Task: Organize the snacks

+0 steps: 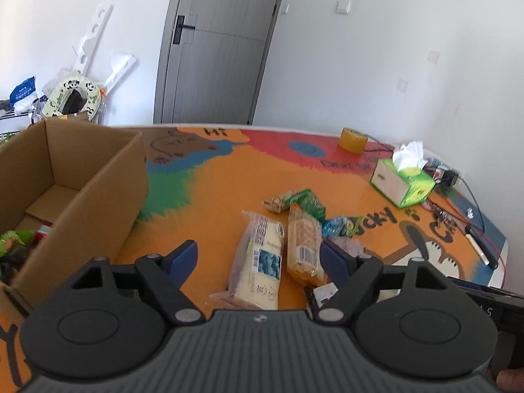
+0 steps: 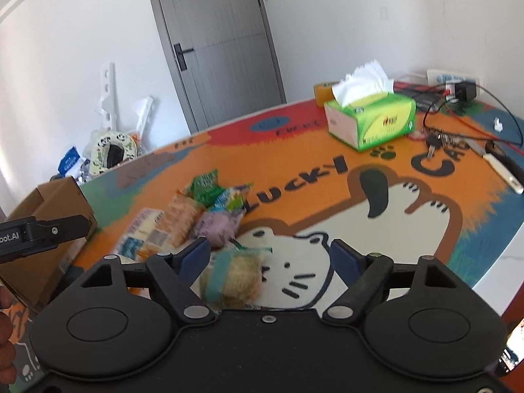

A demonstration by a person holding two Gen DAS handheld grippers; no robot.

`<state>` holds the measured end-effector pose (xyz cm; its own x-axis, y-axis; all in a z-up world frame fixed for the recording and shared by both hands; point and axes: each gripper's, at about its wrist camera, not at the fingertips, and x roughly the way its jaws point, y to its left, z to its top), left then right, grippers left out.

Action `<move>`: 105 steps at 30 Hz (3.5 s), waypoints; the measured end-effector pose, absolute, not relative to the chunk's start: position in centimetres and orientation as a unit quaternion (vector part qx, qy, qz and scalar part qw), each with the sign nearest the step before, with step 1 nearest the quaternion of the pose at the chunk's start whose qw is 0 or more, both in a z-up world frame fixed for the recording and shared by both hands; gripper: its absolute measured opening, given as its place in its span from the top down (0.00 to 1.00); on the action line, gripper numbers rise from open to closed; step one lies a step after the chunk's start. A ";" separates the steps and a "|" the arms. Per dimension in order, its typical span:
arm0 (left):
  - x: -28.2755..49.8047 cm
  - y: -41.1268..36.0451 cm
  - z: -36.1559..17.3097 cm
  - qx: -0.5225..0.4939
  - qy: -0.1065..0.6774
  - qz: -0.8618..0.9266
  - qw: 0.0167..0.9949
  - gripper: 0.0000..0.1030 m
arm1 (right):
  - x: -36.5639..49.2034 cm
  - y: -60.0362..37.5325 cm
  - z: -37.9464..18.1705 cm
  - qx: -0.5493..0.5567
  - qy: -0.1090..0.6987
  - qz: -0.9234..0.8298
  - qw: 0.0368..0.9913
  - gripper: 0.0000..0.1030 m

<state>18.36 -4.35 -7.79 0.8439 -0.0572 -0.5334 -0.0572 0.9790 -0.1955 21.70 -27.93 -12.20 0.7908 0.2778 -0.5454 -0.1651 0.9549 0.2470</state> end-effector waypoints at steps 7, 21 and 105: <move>19.9 -4.6 -10.1 -0.094 0.304 0.003 0.948 0.25 | 22.6 -27.2 -13.6 0.085 0.320 0.118 0.936 0.24; 21.6 -4.8 -12.6 -0.076 0.328 0.011 0.942 0.26 | 23.6 -24.7 -14.3 0.066 0.336 0.138 0.929 0.22; 19.6 -4.9 -12.7 -0.048 0.332 0.033 0.941 0.71 | 21.4 -23.7 -13.3 0.033 0.308 0.145 0.940 0.52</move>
<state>19.61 -4.86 -12.67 0.7771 0.0298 -0.6287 -0.0941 0.9932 -0.0692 21.42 -23.65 -13.26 0.7690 0.2922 -0.5685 -0.2515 0.9560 0.1512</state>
